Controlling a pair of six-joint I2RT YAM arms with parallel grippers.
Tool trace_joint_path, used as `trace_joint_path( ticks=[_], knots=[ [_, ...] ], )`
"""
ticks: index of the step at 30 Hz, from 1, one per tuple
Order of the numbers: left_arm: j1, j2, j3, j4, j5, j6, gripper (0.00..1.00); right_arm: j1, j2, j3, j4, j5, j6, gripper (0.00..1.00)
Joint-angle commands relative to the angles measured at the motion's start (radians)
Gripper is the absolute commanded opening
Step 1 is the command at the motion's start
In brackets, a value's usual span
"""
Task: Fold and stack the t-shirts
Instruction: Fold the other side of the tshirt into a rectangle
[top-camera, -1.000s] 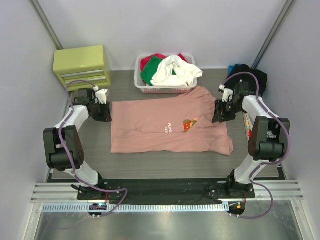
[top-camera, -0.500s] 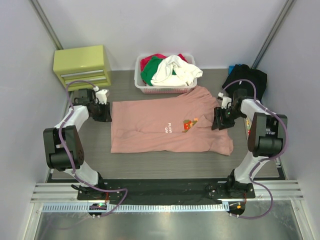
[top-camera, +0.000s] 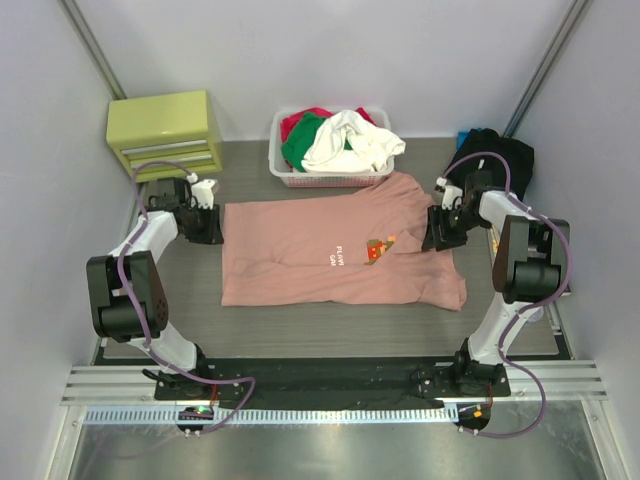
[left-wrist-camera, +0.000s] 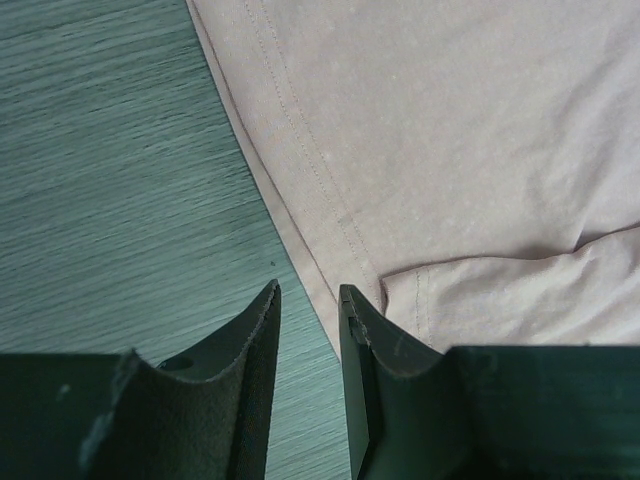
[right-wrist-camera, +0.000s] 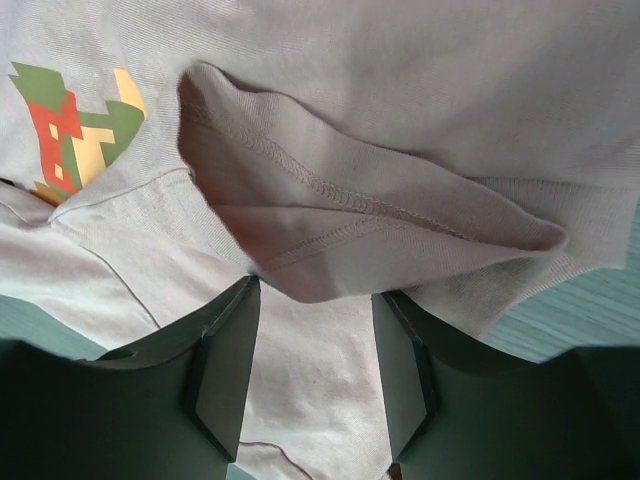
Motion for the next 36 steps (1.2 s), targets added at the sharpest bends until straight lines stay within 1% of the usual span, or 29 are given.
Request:
trace_joint_path(
  ticks=[1,7,13,17,21,30,33,35,36],
  knots=[
    [-0.004,-0.012,0.006,0.008,-0.002,0.019,0.31,-0.005,-0.046,0.047,0.023,0.004,-0.005,0.55],
    [-0.007,-0.005,0.006,0.01,0.013,0.005,0.31,-0.005,0.016,0.107,0.023,0.003,0.007,0.55],
    [-0.006,-0.002,-0.006,0.011,0.004,0.015,0.31,-0.003,0.059,0.156,0.062,-0.005,0.034,0.55],
    [-0.009,0.004,-0.012,0.019,0.01,0.007,0.31,-0.005,0.098,0.164,0.142,-0.026,0.076,0.55],
    [-0.013,0.01,-0.015,0.024,0.01,0.004,0.31,0.011,0.139,0.19,0.185,-0.04,0.108,0.54],
    [-0.018,0.022,-0.035,0.033,0.01,0.007,0.31,0.052,0.04,0.138,0.331,0.079,0.142,0.54],
    [-0.018,0.024,-0.038,0.033,0.01,0.008,0.31,0.054,-0.031,0.1,0.374,0.128,0.154,0.54],
    [-0.018,0.016,-0.041,0.034,0.005,0.012,0.31,0.054,-0.111,0.072,0.398,0.164,0.159,0.53],
    [-0.018,0.012,-0.043,0.036,0.002,0.013,0.31,0.054,-0.146,0.058,0.409,0.211,0.171,0.54]
  ],
)
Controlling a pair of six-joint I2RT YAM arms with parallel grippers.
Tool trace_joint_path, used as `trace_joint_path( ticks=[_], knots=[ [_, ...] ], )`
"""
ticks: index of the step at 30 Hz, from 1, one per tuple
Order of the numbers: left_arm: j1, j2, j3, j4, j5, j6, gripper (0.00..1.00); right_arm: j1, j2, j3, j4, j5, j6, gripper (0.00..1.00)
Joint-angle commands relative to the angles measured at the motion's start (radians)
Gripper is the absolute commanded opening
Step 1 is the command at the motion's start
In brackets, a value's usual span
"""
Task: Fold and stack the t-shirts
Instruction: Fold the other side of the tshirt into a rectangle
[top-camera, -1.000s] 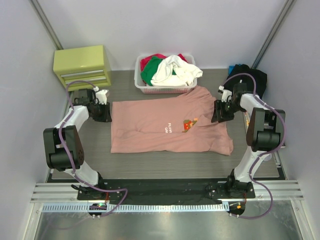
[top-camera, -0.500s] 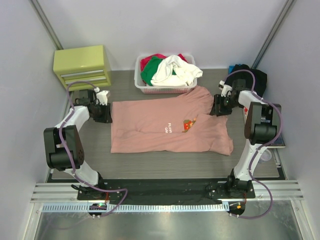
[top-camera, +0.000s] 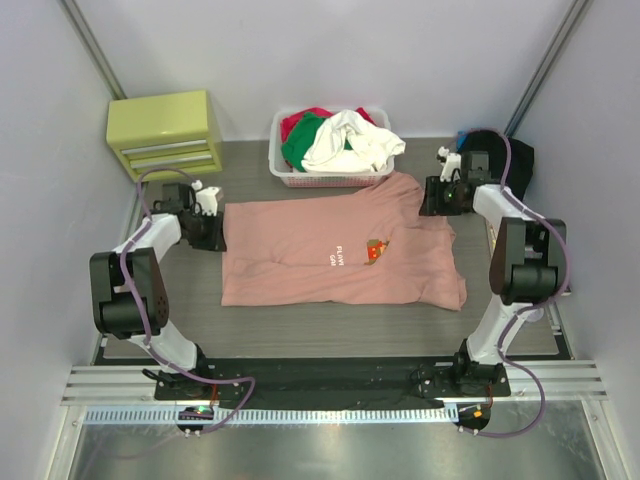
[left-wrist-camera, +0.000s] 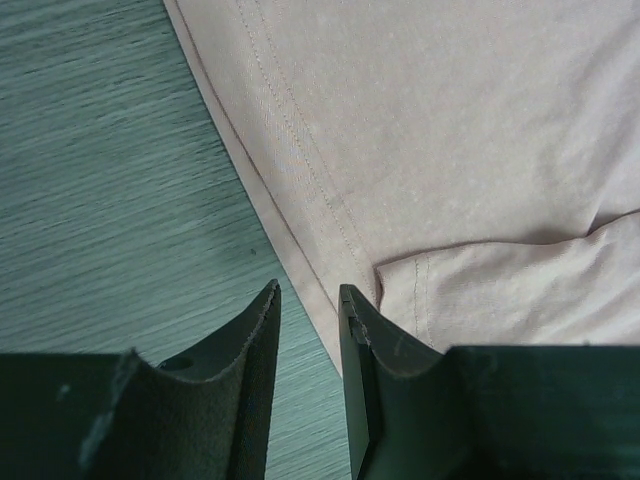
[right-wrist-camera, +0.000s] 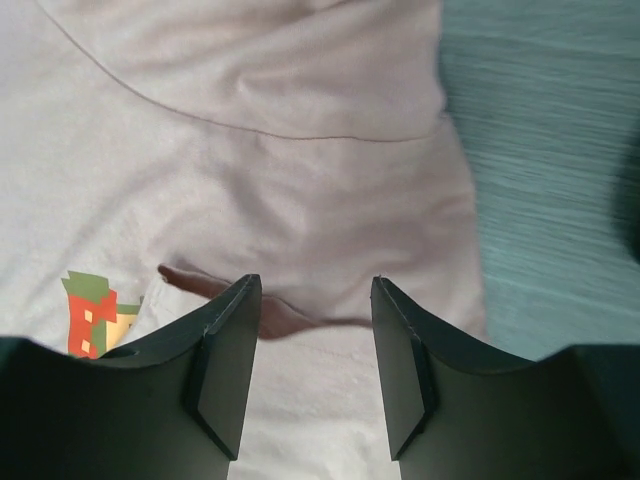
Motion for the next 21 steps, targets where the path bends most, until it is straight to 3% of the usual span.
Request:
trace_joint_path(
  ticks=[1,3,7,9,13,16,21],
  knots=[
    [-0.005,-0.013,-0.009,0.038,0.0,0.014,0.32,-0.001,-0.207,-0.055,0.122,0.126,0.036,0.54],
    [-0.005,-0.01,-0.004,0.039,0.005,0.007,0.32,-0.001,-0.263,-0.045,0.131,0.099,0.023,0.56],
    [-0.005,0.021,0.062,-0.02,0.045,-0.003,0.33,-0.01,-0.167,0.13,-0.06,0.046,0.043,0.6],
    [0.001,0.033,0.128,-0.072,0.086,0.002,0.35,-0.036,-0.046,0.289,-0.146,-0.123,0.084,0.61],
    [0.02,0.092,0.269,-0.284,0.331,0.077,0.38,-0.064,0.171,0.553,-0.339,-0.309,0.109,0.61],
    [0.02,0.113,0.321,-0.379,0.379,0.108,0.39,-0.064,0.306,0.704,-0.39,-0.317,0.114,0.59],
    [0.02,0.121,0.303,-0.39,0.358,0.142,0.39,-0.064,0.439,0.842,-0.413,-0.334,0.154,0.59]
  ],
)
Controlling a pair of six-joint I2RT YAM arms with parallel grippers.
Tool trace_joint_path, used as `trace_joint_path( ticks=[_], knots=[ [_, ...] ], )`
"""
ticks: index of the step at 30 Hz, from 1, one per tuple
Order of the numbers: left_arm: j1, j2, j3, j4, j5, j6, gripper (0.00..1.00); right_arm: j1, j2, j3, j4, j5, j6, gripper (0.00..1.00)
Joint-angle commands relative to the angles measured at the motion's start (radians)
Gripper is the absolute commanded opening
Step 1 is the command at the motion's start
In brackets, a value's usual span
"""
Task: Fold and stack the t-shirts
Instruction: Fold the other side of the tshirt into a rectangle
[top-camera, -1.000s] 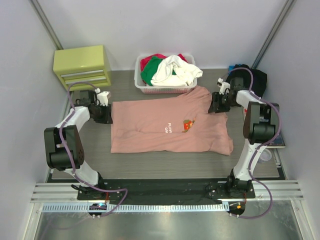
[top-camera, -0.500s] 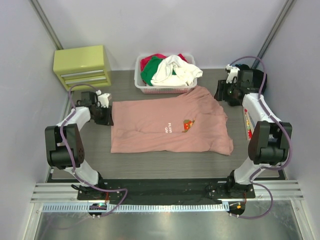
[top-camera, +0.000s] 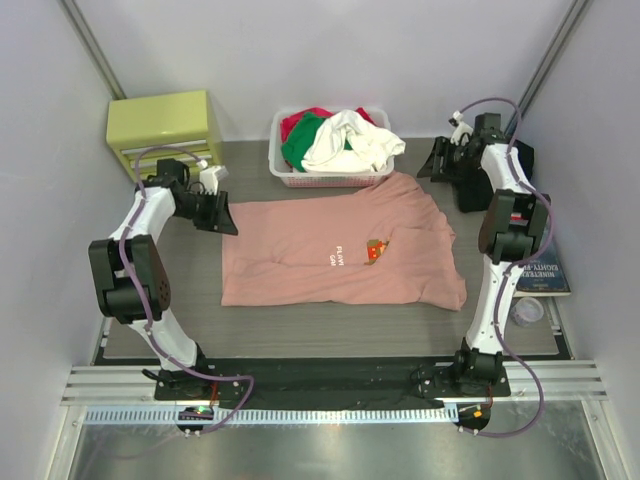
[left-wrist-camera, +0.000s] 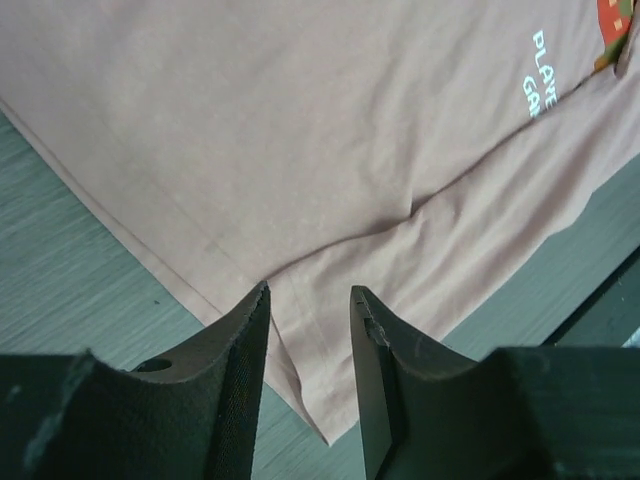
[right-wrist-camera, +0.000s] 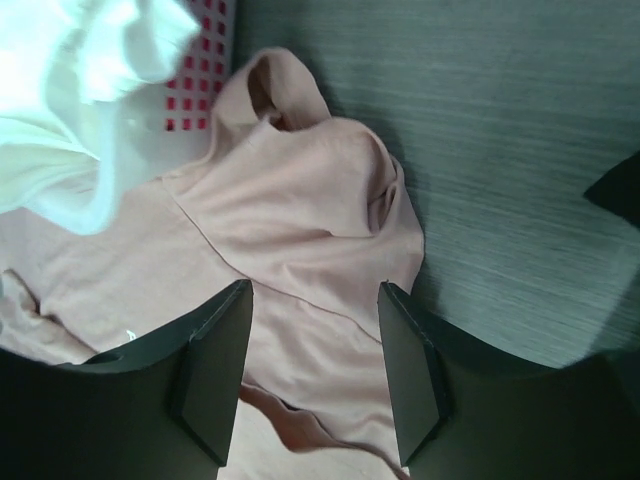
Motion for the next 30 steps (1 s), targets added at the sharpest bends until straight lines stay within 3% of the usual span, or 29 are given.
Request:
trace_joint_path(
  ticks=[1,12,23,25,26,28,29,30],
  knots=[
    [0.006,0.014,-0.01,-0.082,0.043,0.055,0.4,0.01,0.082,0.134,-0.091,-0.082,0.042,0.59],
    [0.006,0.011,-0.054,-0.065,-0.013,0.052,0.4,0.013,0.263,0.341,-0.093,-0.056,0.068,0.58],
    [0.006,0.013,-0.034,-0.063,-0.038,0.029,0.4,0.014,0.289,0.233,-0.031,-0.048,0.054,0.57],
    [0.006,0.017,-0.034,-0.062,-0.032,0.024,0.4,0.016,0.288,0.203,-0.019,-0.042,0.045,0.49],
    [0.006,0.02,-0.036,-0.06,-0.027,0.02,0.4,0.014,0.289,0.191,-0.014,-0.032,0.042,0.33],
    [0.006,0.023,-0.043,-0.056,-0.027,0.018,0.4,0.014,0.294,0.183,0.001,-0.033,0.047,0.22],
    [0.006,0.023,-0.048,-0.054,-0.027,0.017,0.39,0.014,0.296,0.177,0.007,-0.032,0.054,0.04],
    [0.006,0.022,-0.051,-0.053,-0.029,0.018,0.39,0.014,0.294,0.174,0.015,-0.032,0.056,0.01]
  ],
)
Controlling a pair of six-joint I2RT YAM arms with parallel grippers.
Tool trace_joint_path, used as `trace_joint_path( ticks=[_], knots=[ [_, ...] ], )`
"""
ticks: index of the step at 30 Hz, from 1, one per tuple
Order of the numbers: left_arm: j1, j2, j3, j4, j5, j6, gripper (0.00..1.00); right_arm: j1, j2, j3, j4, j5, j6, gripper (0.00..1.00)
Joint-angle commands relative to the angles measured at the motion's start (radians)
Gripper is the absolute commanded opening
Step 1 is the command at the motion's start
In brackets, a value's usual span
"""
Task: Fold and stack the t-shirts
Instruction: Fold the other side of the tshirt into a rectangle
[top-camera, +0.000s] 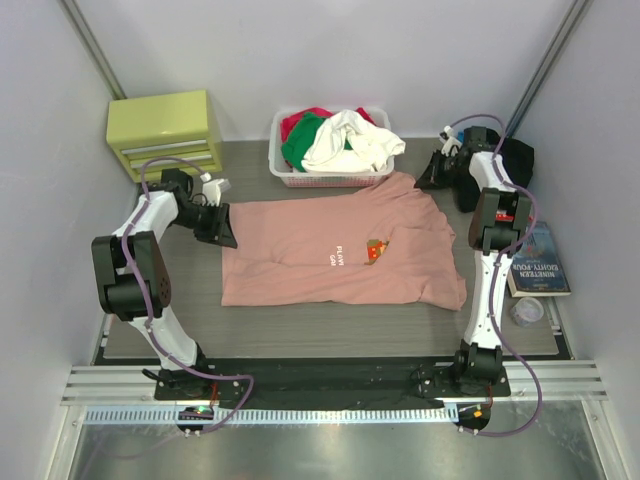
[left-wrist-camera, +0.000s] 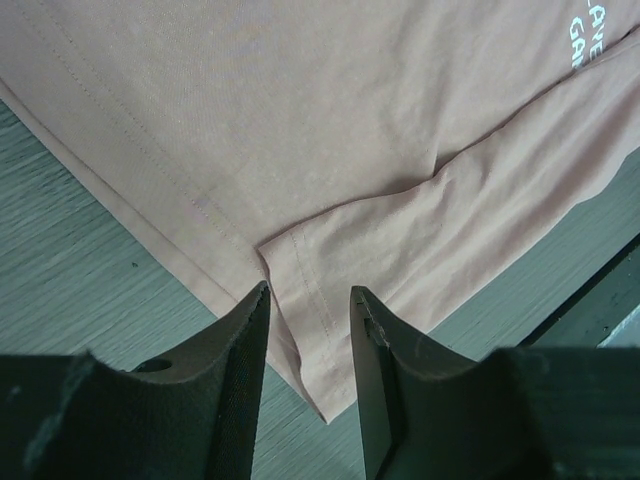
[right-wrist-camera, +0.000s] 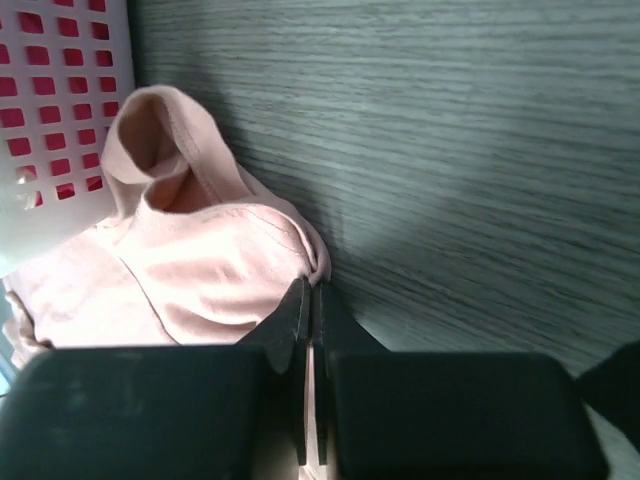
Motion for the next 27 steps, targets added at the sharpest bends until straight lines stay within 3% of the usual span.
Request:
trace_joint_path(
  ticks=[1,7,13,27],
  knots=[
    [0.005,-0.006,-0.004,0.009,0.006,-0.014,0.39,0.008,-0.007,-0.032,0.033,0.025,-0.001,0.01],
    [0.005,-0.008,-0.024,0.015,-0.008,-0.008,0.39,0.008,-0.088,-0.138,0.089,0.044,-0.036,0.01],
    [0.0,0.003,-0.048,0.035,-0.008,-0.015,0.39,0.008,-0.277,-0.339,0.168,-0.002,-0.107,0.01],
    [-0.023,-0.017,-0.067,0.052,-0.048,-0.014,0.39,0.012,-0.633,-0.684,0.149,-0.068,-0.269,0.01]
  ],
)
